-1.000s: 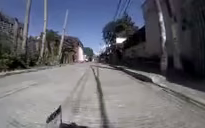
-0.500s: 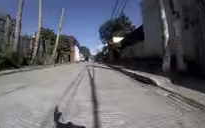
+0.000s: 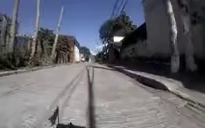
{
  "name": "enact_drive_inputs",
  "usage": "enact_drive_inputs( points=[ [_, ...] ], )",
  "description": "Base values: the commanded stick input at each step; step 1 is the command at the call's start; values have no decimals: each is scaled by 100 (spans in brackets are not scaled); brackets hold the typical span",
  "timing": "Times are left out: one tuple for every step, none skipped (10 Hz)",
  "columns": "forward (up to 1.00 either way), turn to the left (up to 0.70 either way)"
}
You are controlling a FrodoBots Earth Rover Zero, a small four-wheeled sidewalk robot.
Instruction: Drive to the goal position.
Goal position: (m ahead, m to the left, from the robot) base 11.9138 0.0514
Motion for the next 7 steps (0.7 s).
enact_drive_inputs(
  points=[
    [85,-3],
    [85,-3],
    [85,-3],
    [85,-3],
    [85,-3],
    [85,-3],
    [85,-3]
  ],
)
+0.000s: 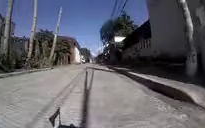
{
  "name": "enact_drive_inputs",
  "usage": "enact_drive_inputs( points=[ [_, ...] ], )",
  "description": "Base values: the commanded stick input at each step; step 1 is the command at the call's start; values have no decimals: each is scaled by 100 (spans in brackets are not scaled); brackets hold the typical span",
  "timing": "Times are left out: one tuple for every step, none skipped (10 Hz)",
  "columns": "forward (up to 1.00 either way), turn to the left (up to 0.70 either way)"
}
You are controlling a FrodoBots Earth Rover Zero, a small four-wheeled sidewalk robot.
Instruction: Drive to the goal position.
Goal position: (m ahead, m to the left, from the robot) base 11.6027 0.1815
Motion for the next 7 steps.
enact_drive_inputs(
  points=[
    [85,-3],
    [85,-3],
    [85,-3],
    [85,-3],
    [85,-3],
    [85,-3],
    [85,-3]
  ],
)
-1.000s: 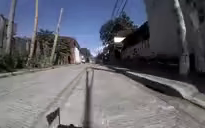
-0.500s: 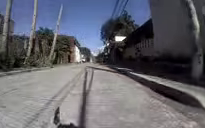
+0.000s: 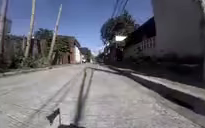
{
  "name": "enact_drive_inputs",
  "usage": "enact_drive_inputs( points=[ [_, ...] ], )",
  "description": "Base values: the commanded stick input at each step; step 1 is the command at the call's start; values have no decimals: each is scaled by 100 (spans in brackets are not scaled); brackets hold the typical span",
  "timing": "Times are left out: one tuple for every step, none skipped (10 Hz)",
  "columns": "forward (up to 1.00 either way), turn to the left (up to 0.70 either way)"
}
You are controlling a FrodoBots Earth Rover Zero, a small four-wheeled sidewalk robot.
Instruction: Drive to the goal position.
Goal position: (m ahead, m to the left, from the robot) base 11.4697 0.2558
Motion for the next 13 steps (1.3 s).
enact_drive_inputs(
  points=[
    [85,-3],
    [85,-3],
    [85,-3],
    [85,-3],
    [85,-3],
    [85,-3],
    [85,-3],
    [85,4],
    [85,19],
    [85,33],
    [85,23],
    [85,8],
    [85,0]
  ],
)
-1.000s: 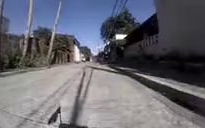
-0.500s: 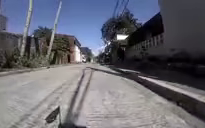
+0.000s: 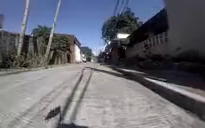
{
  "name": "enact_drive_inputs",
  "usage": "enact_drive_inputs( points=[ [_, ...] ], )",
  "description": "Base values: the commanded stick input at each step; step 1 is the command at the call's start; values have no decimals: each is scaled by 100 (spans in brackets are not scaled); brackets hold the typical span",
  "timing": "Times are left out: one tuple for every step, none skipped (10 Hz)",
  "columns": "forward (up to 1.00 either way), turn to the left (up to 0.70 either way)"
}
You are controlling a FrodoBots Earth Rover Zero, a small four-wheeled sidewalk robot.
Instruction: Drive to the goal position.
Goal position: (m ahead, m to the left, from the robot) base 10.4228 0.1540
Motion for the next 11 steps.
enact_drive_inputs(
  points=[
    [85,0],
    [85,0],
    [85,0],
    [85,0],
    [85,0],
    [85,0],
    [85,0],
    [85,0],
    [85,0],
    [85,0],
    [85,0]
  ],
)
